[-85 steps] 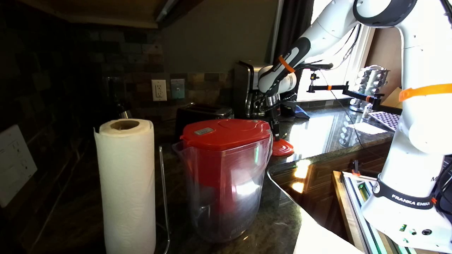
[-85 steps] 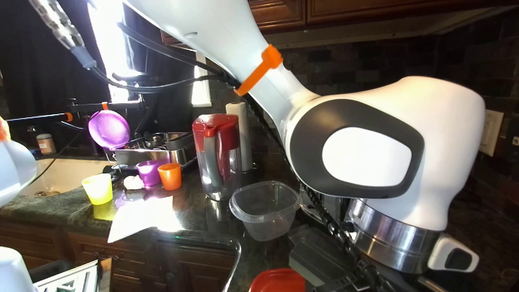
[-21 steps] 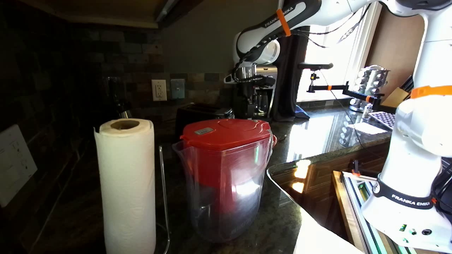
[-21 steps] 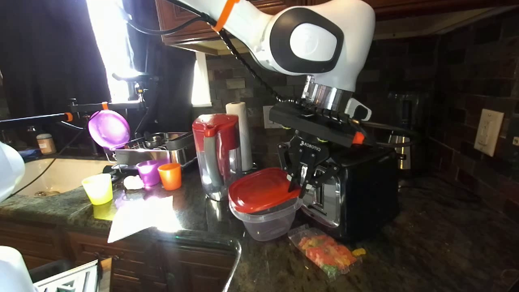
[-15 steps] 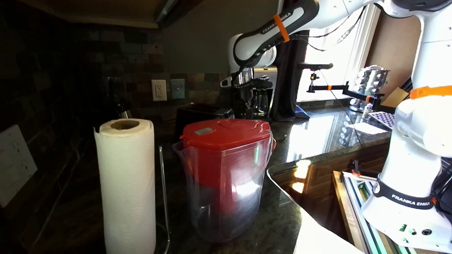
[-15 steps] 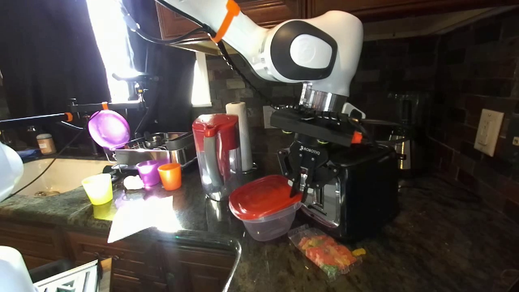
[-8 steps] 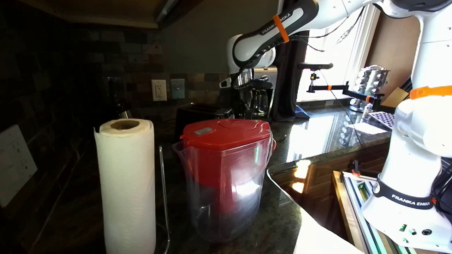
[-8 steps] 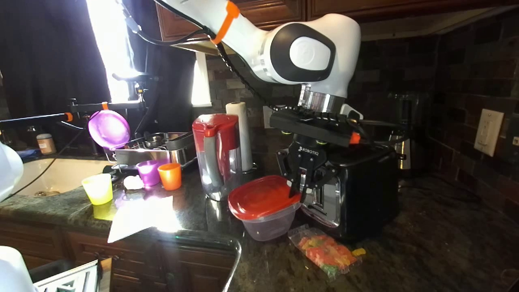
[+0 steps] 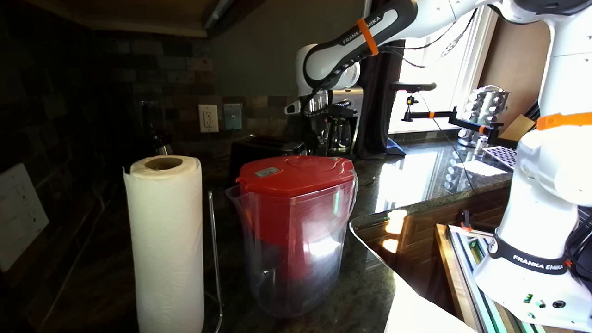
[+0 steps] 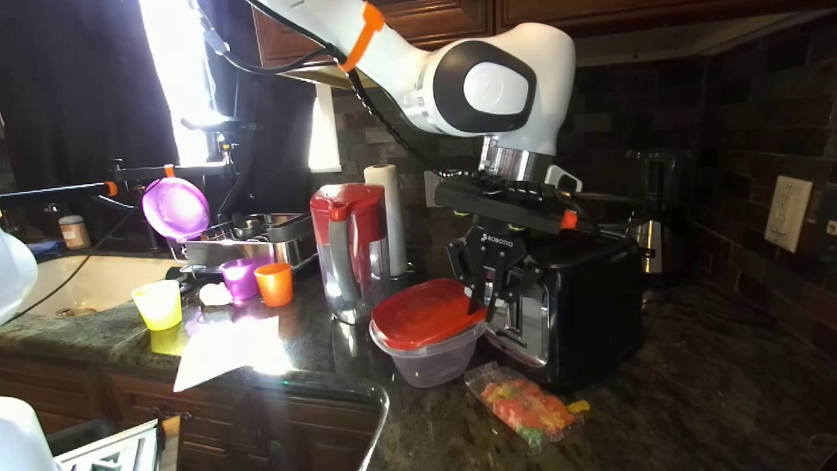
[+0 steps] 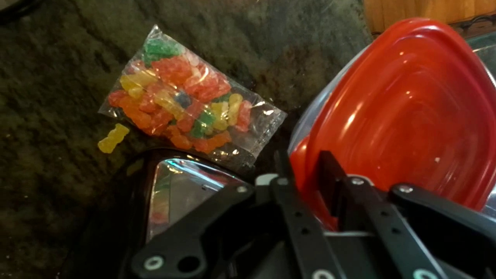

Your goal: Put the red lid on the clear bowl.

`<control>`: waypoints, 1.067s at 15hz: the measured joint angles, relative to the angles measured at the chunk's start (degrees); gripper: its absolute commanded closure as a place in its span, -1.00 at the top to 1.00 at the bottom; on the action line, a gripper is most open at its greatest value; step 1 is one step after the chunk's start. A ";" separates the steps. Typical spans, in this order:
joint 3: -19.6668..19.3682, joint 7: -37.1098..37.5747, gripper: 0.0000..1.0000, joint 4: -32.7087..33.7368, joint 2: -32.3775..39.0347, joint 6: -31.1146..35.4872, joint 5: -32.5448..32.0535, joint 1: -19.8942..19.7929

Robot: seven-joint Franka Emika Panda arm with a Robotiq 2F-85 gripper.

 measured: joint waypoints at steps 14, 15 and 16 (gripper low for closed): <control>0.66 1.79 0.53 -1.00 0.45 2.02 -0.06 0.80; 0.67 2.08 0.66 -1.21 0.44 2.02 -0.06 0.92; 0.71 2.39 0.80 -1.39 0.44 2.02 -0.06 1.01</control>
